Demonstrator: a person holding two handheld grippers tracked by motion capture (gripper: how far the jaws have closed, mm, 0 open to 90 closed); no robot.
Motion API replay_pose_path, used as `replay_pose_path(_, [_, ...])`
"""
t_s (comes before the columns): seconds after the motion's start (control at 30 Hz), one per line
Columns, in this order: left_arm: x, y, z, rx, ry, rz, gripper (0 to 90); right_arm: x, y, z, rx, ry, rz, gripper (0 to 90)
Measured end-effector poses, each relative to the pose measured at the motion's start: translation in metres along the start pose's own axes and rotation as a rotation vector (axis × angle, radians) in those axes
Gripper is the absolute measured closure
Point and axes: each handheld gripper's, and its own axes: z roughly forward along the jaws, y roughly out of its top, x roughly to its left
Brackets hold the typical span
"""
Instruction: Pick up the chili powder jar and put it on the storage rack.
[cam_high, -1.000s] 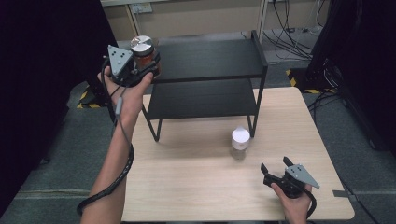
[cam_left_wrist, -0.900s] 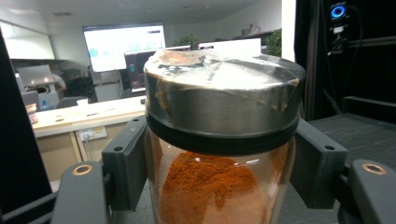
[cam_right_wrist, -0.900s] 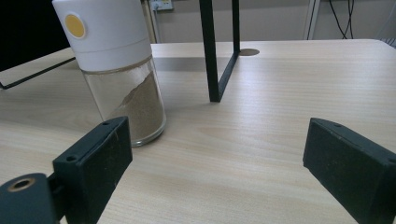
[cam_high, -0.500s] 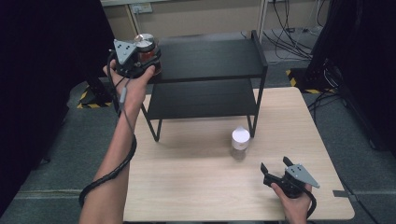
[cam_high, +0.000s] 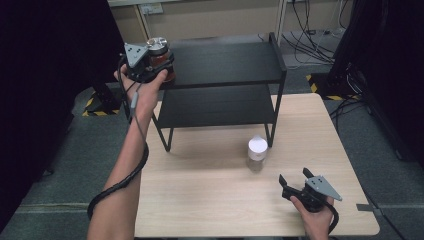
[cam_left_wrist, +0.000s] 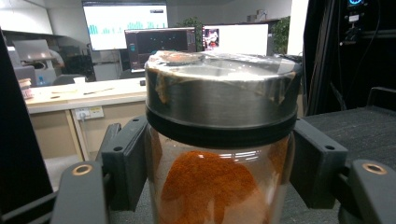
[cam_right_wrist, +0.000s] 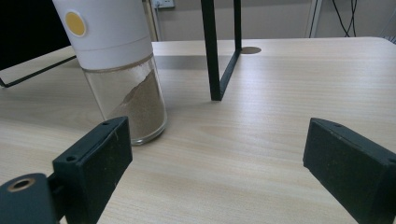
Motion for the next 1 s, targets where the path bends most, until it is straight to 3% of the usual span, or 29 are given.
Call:
replay_pose_path(0.17, [0.003, 0.001, 0.002, 0.008, -0.005, -0.037, 30.1, 0.000, 0.000, 0.000, 0.001, 0.000, -0.003, 8.2])
replay_pose_path(0.5, [0.003, 0.004, 0.002, 0.021, -0.003, -0.035, 29.5, 0.000, 0.000, 0.000, 0.002, 0.001, -0.002, 8.2])
replay_pose_path(0.67, [0.000, 0.010, -0.002, 0.041, 0.005, -0.051, 20.1, 0.000, 0.000, 0.000, 0.002, 0.000, -0.004, 8.2])
replay_pose_path(1.0, [-0.008, 0.015, -0.024, 0.030, 0.019, -0.004, 17.5, 0.001, 0.001, 0.001, 0.007, -0.002, -0.012, 8.1])
